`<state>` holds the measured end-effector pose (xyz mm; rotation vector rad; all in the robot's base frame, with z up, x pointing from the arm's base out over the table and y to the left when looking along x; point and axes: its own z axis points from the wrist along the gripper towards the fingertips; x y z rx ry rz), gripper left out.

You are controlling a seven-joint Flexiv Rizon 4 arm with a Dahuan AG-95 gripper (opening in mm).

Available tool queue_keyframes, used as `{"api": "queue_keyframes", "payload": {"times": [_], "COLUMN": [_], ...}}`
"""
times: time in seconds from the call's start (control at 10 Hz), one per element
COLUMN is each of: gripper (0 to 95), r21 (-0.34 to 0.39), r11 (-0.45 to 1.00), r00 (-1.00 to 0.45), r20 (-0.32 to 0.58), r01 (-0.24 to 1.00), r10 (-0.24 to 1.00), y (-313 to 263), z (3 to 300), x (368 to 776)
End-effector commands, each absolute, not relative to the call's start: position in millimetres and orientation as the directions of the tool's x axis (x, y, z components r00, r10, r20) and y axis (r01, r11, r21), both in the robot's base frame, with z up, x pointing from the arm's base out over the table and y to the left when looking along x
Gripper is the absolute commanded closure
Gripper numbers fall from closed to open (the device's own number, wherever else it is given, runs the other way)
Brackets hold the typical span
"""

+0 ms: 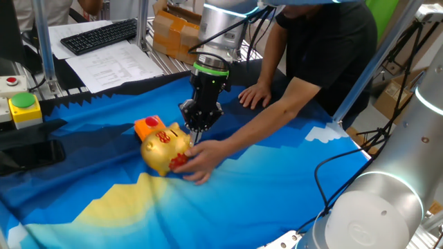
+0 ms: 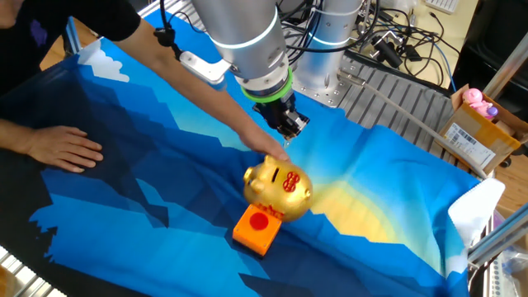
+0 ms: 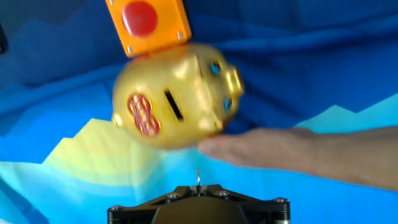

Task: Drop coins into a piggy bank

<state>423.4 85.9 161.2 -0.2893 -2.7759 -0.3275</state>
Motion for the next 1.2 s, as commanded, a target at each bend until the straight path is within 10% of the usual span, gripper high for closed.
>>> {"api": "queue_keyframes", "payload": {"times": [0.1,1.2], "gripper": [95.0,95.0], "r21": [0.189,0.182], "r11": [0.954,0.965], "r00": [-0.925,-0.941], "r20": [0.345,0.316], "r01": [0.232,0.189], "r10": [0.157,0.125], "y": [89.0,86.9], "z": [165.5,175.8], "x": [439.3,528.2]}}
